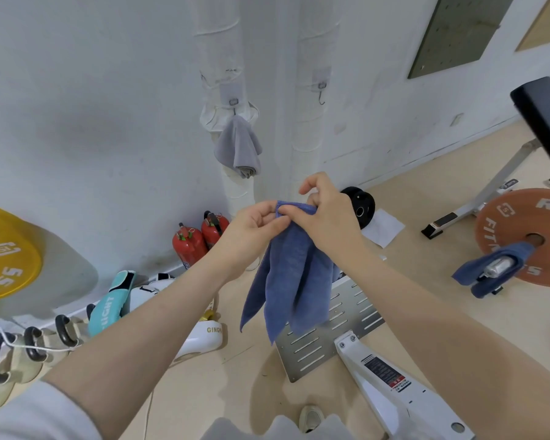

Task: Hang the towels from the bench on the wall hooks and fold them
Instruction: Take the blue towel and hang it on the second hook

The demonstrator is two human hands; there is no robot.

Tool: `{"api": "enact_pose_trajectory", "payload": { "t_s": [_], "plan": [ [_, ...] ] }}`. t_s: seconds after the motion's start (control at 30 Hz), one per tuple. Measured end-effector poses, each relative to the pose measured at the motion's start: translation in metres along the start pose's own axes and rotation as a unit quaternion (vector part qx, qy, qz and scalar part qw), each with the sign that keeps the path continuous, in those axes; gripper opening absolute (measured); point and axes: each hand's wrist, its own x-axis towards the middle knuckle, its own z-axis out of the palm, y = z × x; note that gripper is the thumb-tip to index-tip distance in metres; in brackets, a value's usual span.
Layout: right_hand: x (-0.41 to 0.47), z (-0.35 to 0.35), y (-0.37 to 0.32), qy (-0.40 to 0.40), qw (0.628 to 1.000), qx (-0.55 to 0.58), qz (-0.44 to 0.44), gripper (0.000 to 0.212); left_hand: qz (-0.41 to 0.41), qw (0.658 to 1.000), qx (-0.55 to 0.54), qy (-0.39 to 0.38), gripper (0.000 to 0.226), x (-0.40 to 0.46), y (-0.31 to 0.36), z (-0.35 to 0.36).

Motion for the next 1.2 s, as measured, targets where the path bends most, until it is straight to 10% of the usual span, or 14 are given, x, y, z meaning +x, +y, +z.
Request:
{"api": "enact_pose_trajectory", "payload": {
  "t_s": [0.37,0.77,1.0,1.2],
  "plan": [
    [0.002,0.007,0.01,-0.169,0.967,0.187,0.031,0.02,0.06,0.979,0.156,0.12,0.036,0.013,0.012,-0.02],
    [-0.011,0.036,-0.008,-0.196,0.975,-0.017,-0.098,0.004,0.023,0.974,0.135,0.182,0.027,-0.003,0.014,-0.043],
    [-0.013,0.051,-0.01,-0.236,0.971,-0.025,0.029,0.028,0.015,0.965,0.159,0.208,0.031,-0.021,0.012,-0.068],
    [-0.021,0.054,-0.01,-0.354,0.927,0.102,0.079,0.01,-0.028,0.95,0.209,0.232,0.032,-0.039,0.001,-0.089]
  ]
}}
